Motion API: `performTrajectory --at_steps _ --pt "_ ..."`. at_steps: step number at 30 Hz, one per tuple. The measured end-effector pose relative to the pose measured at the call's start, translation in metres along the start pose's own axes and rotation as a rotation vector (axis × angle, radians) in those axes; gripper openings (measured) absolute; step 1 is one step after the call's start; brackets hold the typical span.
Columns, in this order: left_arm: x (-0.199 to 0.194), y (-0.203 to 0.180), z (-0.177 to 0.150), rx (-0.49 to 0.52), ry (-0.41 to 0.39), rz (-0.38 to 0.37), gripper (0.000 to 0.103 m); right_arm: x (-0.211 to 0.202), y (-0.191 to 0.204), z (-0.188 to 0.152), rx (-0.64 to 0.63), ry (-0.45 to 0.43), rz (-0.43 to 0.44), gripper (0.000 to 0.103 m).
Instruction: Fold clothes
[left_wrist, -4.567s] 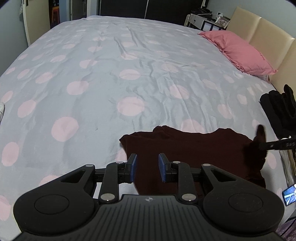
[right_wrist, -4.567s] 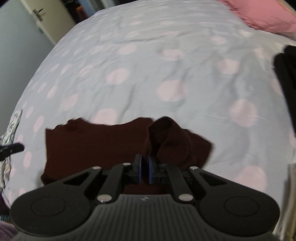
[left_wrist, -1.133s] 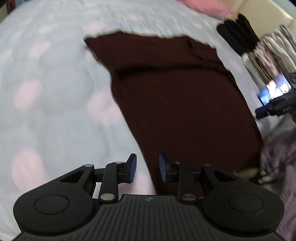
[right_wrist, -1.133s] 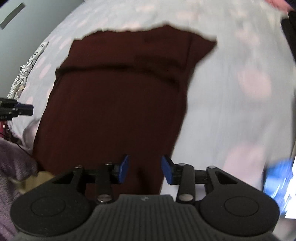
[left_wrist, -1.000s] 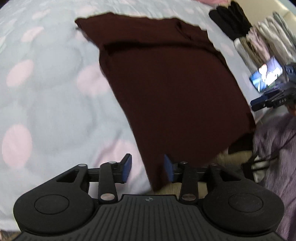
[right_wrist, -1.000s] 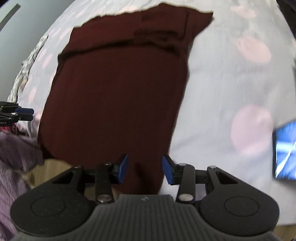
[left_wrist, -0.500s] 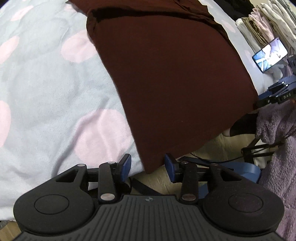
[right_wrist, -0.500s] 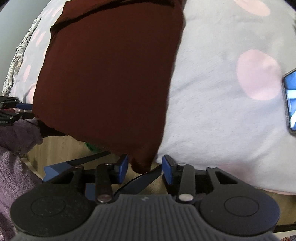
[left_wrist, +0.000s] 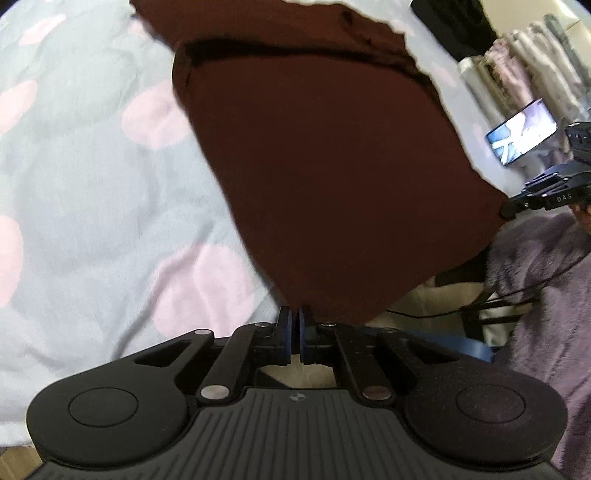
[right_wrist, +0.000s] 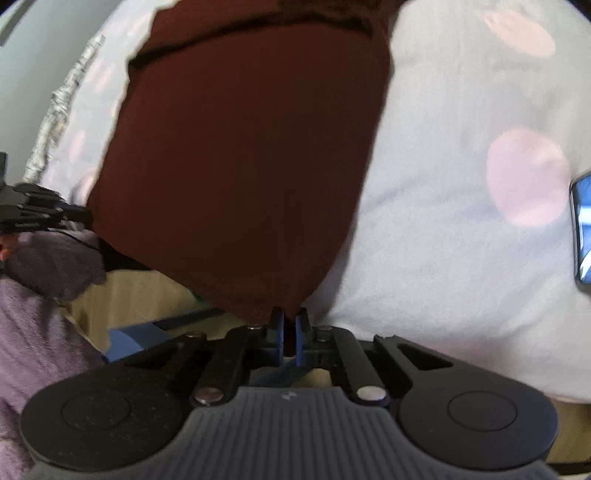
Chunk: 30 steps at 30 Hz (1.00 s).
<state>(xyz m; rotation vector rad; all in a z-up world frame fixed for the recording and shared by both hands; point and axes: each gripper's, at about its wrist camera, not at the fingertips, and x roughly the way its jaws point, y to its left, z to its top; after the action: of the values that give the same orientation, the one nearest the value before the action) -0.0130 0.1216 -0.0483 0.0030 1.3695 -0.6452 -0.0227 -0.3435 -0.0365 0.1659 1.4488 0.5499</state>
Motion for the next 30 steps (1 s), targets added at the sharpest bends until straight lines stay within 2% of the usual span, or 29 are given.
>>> performTrajectory --at_steps 6,9,16,25,30 --pt "-0.03 0.005 0.021 -0.024 -0.08 -0.013 0.001 -0.044 -0.011 0.024 0.029 -0.105 0.051 0.007" --pt "-0.048 0.009 0.035 -0.006 -0.116 0.004 0.001 -0.062 -0.016 0.036 0.037 -0.158 0.058 0.007" --pt "-0.083 0.018 0.084 0.024 -0.208 0.041 0.001 -0.096 -0.021 0.076 0.039 -0.263 0.026 0.007" --pt "-0.091 0.041 0.16 0.015 -0.27 0.087 0.001 -0.11 -0.032 0.157 0.067 -0.363 0.017 0.007" --pt "-0.074 0.06 0.208 -0.017 -0.275 0.096 0.001 -0.097 -0.041 0.211 0.089 -0.363 -0.008 0.007"
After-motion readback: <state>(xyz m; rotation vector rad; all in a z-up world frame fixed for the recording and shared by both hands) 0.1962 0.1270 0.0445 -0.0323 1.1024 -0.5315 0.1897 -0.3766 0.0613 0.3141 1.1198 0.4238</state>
